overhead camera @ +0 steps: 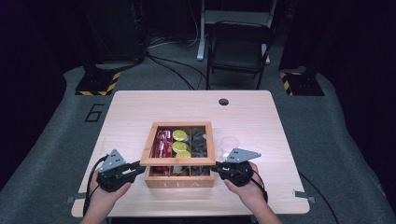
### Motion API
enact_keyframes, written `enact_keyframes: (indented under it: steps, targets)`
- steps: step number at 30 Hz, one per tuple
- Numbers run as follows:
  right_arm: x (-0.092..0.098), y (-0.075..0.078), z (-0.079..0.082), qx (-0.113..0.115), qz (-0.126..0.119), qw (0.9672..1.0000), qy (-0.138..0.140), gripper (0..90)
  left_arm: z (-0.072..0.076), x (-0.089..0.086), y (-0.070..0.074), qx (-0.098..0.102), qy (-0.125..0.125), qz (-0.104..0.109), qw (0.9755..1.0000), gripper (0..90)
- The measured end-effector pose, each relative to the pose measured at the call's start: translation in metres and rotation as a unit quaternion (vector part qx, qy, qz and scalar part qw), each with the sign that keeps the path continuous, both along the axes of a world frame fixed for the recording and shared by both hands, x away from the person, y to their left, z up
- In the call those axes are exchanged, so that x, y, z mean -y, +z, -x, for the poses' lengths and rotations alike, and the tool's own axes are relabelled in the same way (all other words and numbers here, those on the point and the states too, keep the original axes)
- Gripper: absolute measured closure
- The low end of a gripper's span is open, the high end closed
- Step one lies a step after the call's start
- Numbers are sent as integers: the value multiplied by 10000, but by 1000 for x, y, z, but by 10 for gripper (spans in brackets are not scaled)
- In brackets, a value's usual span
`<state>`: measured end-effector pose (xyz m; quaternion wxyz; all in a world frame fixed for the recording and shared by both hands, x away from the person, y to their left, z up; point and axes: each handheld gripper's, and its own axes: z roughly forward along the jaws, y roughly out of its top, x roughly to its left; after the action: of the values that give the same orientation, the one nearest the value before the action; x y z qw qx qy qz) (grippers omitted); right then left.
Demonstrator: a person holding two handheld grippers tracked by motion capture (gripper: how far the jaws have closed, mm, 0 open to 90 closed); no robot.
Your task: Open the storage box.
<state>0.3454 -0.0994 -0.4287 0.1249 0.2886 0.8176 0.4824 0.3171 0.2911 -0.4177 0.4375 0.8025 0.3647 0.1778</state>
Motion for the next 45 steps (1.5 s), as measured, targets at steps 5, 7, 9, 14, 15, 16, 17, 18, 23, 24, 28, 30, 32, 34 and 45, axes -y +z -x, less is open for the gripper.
enact_keyframes:
  steps: [5, 7, 9, 14, 15, 16, 17, 18, 23, 24, 28, 30, 32, 34, 45]
  targets:
    - [2, 3, 2, 63, 47, 9999, -76, 800, 0, 0, 3, -27, 73, 67, 9999, 725]
    - [2, 4, 2, 148, 47, 9998, -117, 798, 0, 0, 4, -29, 100, 91, 9999, 723]
    - [3, 6, 3, 181, 56, 9997, -173, 794, 0, 0, 5, 3, 144, 91, 9999, 723]
    - [4, 10, 3, 211, 108, 9995, -224, 782, -1, 0, 10, -24, 179, 42, 9998, 691]
    - [5, 11, 2, 255, 136, 9994, -163, 778, -1, 1, 11, 39, 226, 1, 9997, 691]
    - [5, 12, 1, 248, 139, 9993, -225, 763, 0, 2, 13, 47, 277, -58, 9996, 666]
    - [5, 13, 1, 256, 137, 9993, -215, 755, 0, 2, 14, 76, 311, -83, 9995, 656]
    - [6, 14, 1, 250, 156, 9993, -235, 747, 0, 2, 14, 108, 370, -80, 9992, 639]
    - [4, 18, 0, 354, 173, 9989, -252, 695, -1, 1, 18, 157, 305, 22, 9994, 614]
    - [4, 19, 0, 356, 190, 9988, -280, 674, -1, 2, 20, 178, 173, 18, 9997, 614]
    - [2, 23, 0, 469, 224, 9981, -324, 667, -1, 5, 22, 298, 222, -3, 9993, 613]
    - [2, 25, 0, 512, 236, 9979, -316, 670, -2, 4, 24, 267, 209, 33, 9994, 614]
    - [2, 27, 0, 523, 228, 9976, -382, 672, -2, 5, 26, 281, 231, 22, 9993, 614]
    - [2, 29, 0, 504, 198, 9978, -385, 673, -3, 5, 28, 263, 249, 6, 9993, 613]
    - [1, 40, -6, 482, 192, 9979, -384, 672, -10, 4, 36, 290, 276, 112, 9991, 617]
